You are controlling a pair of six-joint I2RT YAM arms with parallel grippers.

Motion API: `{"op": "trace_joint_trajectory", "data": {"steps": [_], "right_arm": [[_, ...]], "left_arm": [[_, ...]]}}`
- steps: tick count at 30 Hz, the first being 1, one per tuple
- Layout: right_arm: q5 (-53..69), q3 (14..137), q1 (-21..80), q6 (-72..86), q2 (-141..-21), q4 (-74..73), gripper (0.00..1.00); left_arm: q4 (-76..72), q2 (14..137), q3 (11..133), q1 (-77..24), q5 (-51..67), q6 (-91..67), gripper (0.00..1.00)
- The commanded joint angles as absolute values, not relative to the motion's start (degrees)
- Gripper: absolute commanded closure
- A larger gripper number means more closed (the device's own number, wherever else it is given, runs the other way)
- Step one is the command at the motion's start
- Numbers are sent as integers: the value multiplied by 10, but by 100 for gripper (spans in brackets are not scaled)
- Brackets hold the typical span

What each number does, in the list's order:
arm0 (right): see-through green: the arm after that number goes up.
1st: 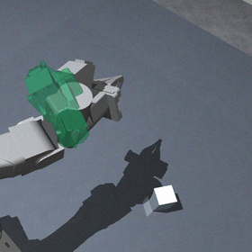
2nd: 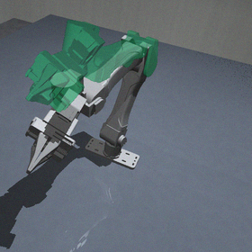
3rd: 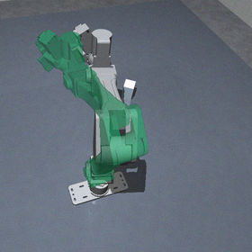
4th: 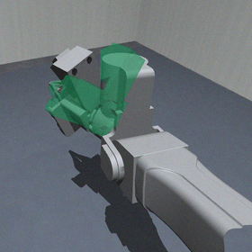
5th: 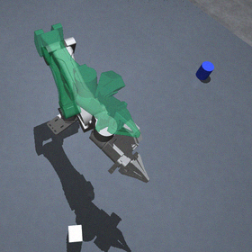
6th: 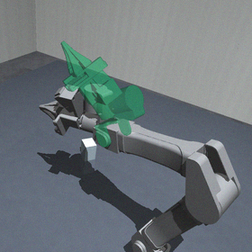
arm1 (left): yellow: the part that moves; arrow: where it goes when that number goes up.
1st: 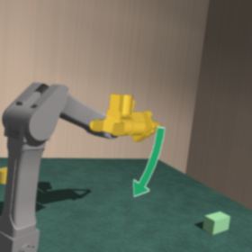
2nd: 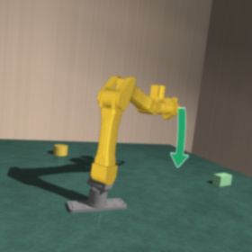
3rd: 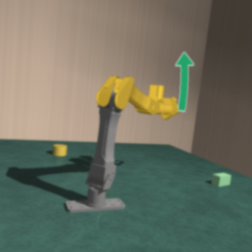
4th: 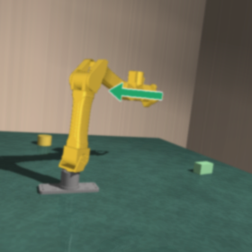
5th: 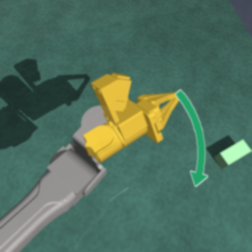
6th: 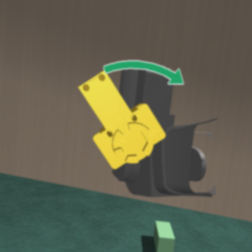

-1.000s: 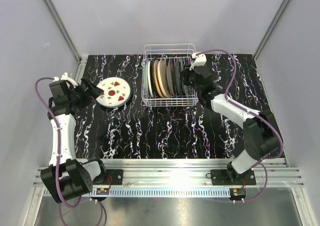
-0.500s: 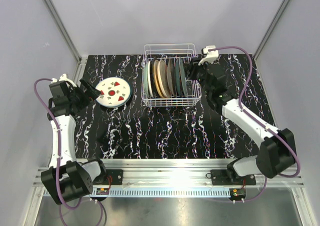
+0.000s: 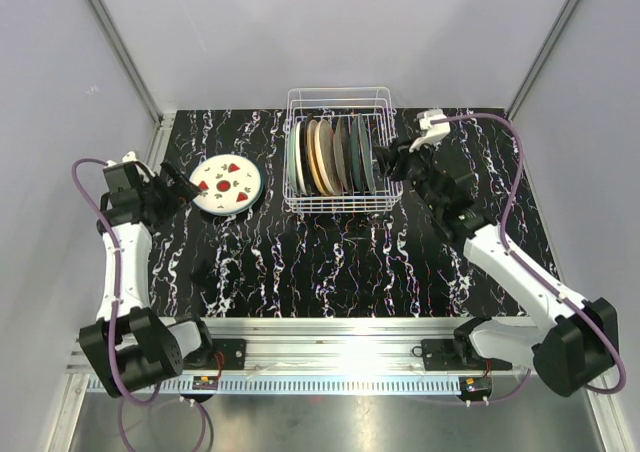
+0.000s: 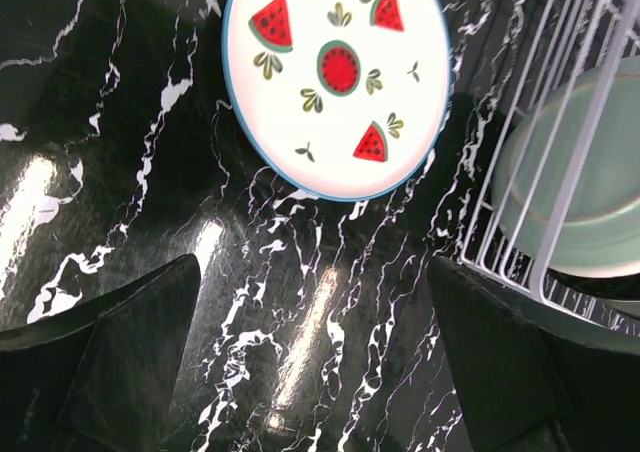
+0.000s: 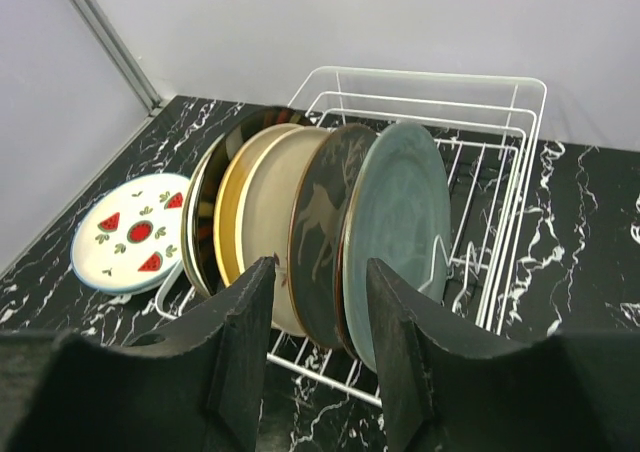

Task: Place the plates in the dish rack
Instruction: Grab a plate with the left arm

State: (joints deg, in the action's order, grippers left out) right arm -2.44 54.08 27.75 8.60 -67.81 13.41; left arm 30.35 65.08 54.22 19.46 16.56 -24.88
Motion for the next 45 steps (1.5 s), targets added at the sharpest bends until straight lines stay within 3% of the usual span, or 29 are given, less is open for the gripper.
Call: {"op": "trace_joint_trajectory", "data": {"steps": [1,8,14,18,23,32,38,45], "right_arm": [[-24,513,279,83,-641,139,51],[-39,471,278,92,-606,155,51],[-41,462,278,97,-597,163,51],[-44,456,278,98,-592,172,51],[-43,454,278,99,-585,172,51],[-43,454,278,98,-585,170,50],[-47,455,278,94,-590,163,50],[-47,458,278,92,-594,160,50]], "left_arm": [[292,683,553,200,163,-250,1],[293,752,574,200,160,-255,2],[332,866,648,200,136,-256,15],[309,923,673,200,144,-275,15],[305,993,723,198,149,-282,27],[287,1065,753,190,103,-275,34],[278,1096,762,188,105,-279,44],[285,1111,762,185,106,-269,73]]}}
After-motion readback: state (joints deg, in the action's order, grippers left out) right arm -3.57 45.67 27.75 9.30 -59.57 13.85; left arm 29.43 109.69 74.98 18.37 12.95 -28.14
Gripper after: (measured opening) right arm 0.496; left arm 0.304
